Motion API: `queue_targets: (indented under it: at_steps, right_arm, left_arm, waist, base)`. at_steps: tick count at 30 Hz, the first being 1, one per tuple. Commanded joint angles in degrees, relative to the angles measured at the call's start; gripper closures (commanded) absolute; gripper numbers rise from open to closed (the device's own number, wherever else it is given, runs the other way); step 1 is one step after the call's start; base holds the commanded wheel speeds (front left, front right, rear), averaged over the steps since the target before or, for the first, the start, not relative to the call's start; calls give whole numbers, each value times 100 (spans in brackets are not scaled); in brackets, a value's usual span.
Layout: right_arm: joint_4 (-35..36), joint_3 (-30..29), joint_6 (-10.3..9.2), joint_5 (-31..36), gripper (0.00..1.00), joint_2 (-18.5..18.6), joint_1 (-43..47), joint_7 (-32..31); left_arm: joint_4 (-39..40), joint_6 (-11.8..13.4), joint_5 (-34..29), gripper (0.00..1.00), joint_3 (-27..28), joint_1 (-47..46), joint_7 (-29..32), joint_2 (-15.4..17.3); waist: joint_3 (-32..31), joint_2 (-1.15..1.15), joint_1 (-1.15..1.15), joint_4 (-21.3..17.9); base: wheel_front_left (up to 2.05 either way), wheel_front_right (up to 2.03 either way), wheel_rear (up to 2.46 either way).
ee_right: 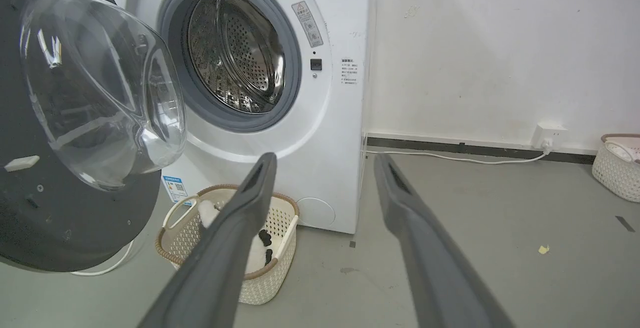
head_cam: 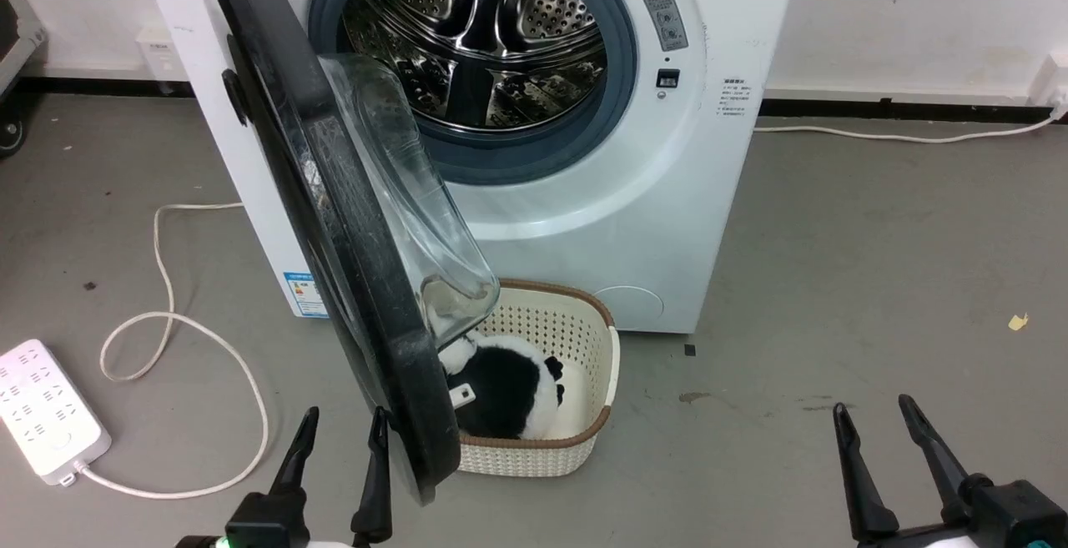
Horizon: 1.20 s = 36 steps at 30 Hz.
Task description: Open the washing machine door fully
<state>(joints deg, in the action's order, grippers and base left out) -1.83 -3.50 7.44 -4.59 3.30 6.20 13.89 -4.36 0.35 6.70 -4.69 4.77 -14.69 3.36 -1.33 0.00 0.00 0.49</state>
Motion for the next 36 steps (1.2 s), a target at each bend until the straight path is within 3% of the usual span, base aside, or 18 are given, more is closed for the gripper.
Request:
queue_targets:
  at_steps: [1, 8, 9, 10, 17, 23, 27, 36]
  right_arm:
    - [43, -1, 5, -53, 0, -38, 75, -16]
    - [37, 57, 5, -230, 0, -41, 43, -43]
    - [32, 62, 5, -243, 0, -41, 37, -44]
    - [27, 68, 5, -255, 0, -41, 30, -45]
    - [13, 98, 5, -320, 0, -42, 1, -50]
    - [16, 101, 5, -345, 0, -42, -27, -76]
    - [8, 131, 5, -372, 0, -42, -60, -107]
    - [-16, 188, 5, -455, 0, -42, -74, -127]
  left_arm:
    - [-40, 15, -46, 0, -4, 83, -30, 19]
    - [-122, 8, -88, 2, 8, 52, -30, 17]
    - [-126, 6, -91, 64, 5, 50, -30, 16]
    - [-123, 5, -96, 100, 4, 46, -30, 16]
    - [238, 59, 7, 100, 212, -48, -30, 14]
    - [1029, 175, 229, 100, 614, -325, -30, -11]
    - [1998, 234, 326, 100, 880, -762, -30, -27]
    - [3115, 148, 81, 100, 610, -1313, 117, 20]
  waist:
    - [3, 0, 0, 6]
    - [9, 0, 0, 11]
    - [9, 0, 0, 12]
    - [10, 0, 0, 13]
    - [7, 0, 0, 35]
    - [-4, 0, 0, 48]
    - [-13, 0, 0, 36]
    - [-25, 0, 0, -20]
  base:
    - [0, 0, 0]
    - [0, 0, 0]
    - [0, 0, 0]
    - [0, 0, 0]
    - [0, 0, 0]
    - [0, 0, 0]
    - [0, 0, 0]
    - [0, 0, 0]
